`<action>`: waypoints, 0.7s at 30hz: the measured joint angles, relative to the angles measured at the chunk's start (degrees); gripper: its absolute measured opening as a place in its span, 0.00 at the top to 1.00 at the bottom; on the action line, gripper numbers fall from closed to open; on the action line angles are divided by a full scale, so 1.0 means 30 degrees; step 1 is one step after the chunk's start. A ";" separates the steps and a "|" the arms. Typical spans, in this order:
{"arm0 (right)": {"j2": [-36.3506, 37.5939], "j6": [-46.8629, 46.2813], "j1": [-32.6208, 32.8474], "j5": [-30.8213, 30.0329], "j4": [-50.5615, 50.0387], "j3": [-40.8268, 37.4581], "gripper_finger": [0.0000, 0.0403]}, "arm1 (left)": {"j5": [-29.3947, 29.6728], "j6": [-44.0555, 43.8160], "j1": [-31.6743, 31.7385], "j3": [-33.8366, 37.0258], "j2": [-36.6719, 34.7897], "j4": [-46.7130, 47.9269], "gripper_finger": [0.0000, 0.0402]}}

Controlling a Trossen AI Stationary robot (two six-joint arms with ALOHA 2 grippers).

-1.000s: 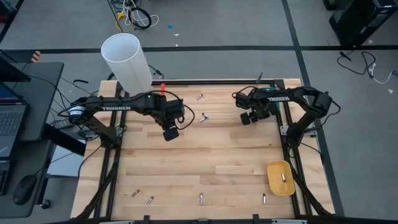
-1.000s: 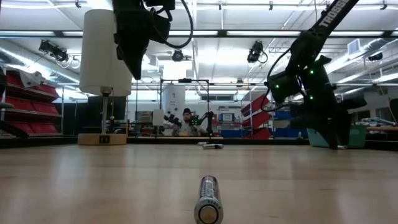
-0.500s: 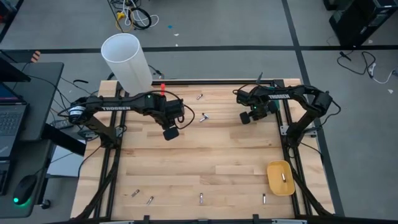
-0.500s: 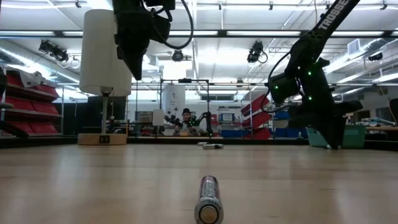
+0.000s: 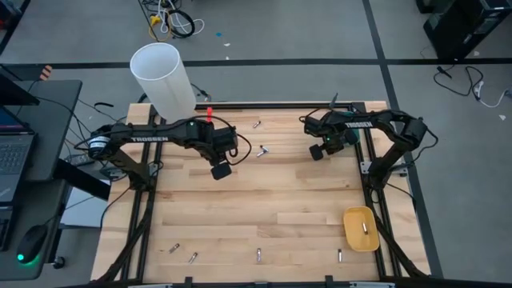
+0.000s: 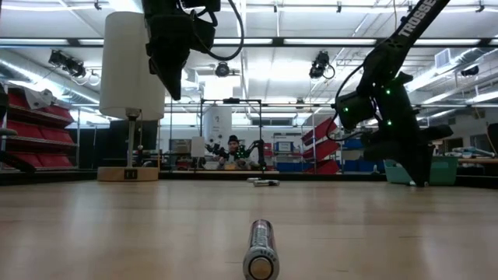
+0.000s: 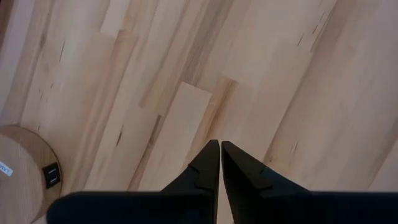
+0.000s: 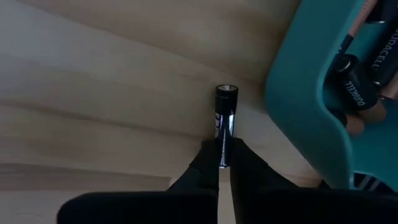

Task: Sort batteries
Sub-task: Put the silver battery into the yellow bin

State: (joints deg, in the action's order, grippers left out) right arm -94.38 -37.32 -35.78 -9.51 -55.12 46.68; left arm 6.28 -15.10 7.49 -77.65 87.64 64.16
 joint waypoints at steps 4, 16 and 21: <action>0.0447 -0.0203 0.0669 0.0462 -0.0154 -0.0076 0.98 | -0.0007 0.0050 0.0000 0.0000 0.0000 0.0000 0.92; 0.3188 -0.1455 0.3784 0.2420 -0.0485 -0.0068 0.98 | -0.0007 0.0316 0.0000 0.0000 0.0000 -0.0067 0.92; 0.4221 -0.2179 0.5150 0.3348 -0.0492 -0.0067 0.98 | -0.0015 0.0309 0.0000 0.0000 0.0000 -0.0478 0.92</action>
State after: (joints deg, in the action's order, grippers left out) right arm -81.72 -43.86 -20.33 0.54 -56.60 46.48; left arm 6.24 -14.17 7.49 -77.65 87.64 62.73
